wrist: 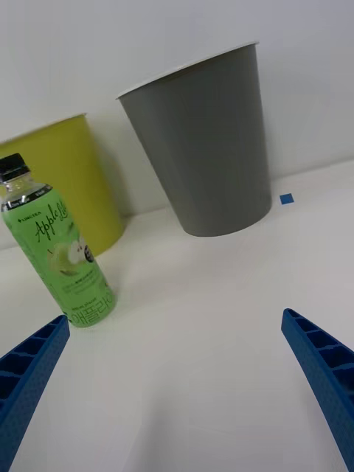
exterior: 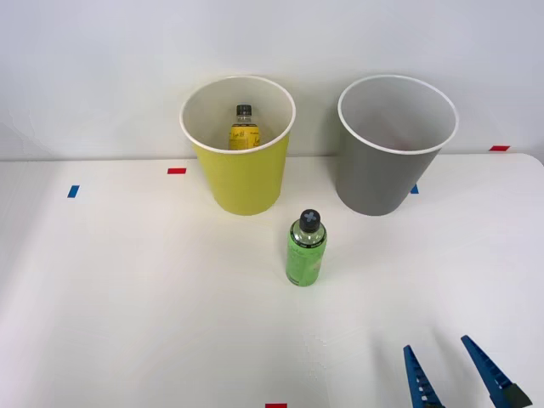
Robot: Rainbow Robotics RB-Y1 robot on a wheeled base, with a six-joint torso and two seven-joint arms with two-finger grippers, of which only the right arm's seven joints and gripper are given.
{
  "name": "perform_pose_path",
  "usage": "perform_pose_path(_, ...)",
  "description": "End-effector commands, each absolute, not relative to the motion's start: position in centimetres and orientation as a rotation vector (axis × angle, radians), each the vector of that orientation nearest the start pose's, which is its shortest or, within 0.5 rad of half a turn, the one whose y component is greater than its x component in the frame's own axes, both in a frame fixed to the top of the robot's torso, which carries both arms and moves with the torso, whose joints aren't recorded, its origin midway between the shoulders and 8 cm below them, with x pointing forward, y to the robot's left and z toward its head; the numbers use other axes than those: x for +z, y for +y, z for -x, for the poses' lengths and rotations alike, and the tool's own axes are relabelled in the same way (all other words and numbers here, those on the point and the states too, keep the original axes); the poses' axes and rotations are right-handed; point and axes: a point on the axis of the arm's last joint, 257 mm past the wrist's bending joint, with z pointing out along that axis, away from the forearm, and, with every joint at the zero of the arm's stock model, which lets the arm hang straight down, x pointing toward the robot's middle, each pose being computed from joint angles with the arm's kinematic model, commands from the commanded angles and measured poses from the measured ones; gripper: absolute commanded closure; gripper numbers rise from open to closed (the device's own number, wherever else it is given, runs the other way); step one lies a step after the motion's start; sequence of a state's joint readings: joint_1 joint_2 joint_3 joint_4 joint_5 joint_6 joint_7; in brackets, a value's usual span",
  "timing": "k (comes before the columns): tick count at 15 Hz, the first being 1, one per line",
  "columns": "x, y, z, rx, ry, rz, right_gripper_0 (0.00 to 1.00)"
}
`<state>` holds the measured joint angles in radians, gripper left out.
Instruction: Put cans in the gray bin, plastic bottles in the light green bin
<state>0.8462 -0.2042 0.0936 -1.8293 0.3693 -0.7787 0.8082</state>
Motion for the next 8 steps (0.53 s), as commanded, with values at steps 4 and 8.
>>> perform_pose_path(4, -23.1, -19.3, -28.3, 0.446, 1.387, 0.257, 0.00)
perform_pose_path(8, -22.5, -16.4, -29.5, 0.478, 1.357, 0.325, 0.00)
